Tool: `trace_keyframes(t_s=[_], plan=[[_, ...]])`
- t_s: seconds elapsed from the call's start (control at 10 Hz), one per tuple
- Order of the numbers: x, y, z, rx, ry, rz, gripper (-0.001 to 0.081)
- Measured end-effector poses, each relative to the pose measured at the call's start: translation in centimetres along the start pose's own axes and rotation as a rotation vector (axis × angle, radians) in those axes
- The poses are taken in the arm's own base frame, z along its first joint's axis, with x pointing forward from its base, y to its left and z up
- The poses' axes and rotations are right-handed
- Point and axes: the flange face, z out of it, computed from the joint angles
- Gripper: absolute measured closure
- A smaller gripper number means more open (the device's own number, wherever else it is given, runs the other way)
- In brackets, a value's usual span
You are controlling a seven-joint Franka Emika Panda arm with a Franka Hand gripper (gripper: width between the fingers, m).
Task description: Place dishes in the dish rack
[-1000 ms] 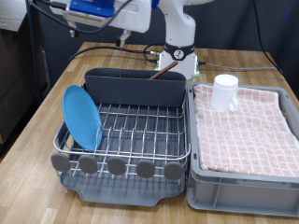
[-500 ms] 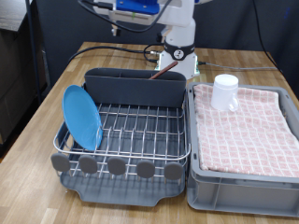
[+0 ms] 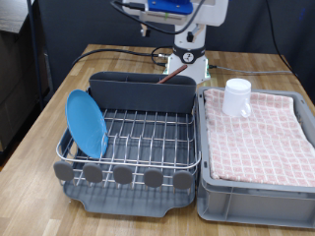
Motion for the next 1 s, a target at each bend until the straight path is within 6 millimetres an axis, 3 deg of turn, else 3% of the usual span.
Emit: trace_keyframes(t_s=[0.7, 1.0], plan=[[-8.6, -9.1, -3.8, 0.059, -0.011, 0.048, 0.0003], [-11.9, -11.6, -5.0, 0.076, -0.012, 0.032, 0.0003]])
